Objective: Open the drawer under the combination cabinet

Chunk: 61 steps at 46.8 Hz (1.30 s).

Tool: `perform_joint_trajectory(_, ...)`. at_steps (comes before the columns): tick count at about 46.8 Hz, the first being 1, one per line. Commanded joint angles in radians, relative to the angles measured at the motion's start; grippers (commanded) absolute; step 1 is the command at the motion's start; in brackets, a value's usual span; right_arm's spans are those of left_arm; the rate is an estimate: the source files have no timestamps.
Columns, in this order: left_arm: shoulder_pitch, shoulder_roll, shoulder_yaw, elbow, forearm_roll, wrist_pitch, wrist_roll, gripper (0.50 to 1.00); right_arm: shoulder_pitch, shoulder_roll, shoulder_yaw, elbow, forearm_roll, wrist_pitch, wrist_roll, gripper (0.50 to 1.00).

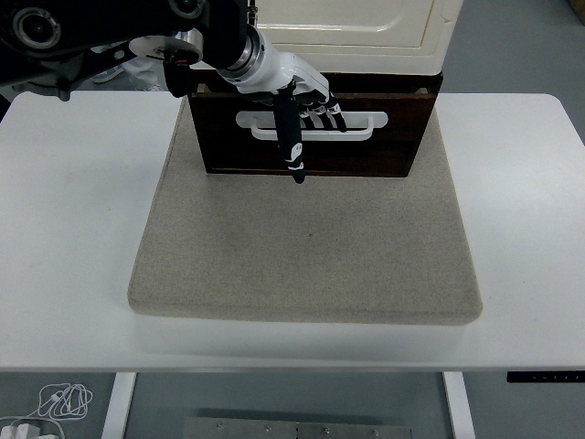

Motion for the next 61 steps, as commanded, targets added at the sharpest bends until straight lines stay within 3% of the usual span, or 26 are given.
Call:
perform_joint_trajectory(1,-0.006,0.003,0.0,-0.01,-0.001,-0.009,0.0,1.0,0.0,0.0,0.0,0.0,0.0,0.0,0.001,0.926)
perform_joint_trajectory(61,-0.035,0.086,-0.001,-0.171,-0.009,-0.05,0.001,1.0,0.0,0.0,0.0,0.0,0.0,0.0,0.001,0.926)
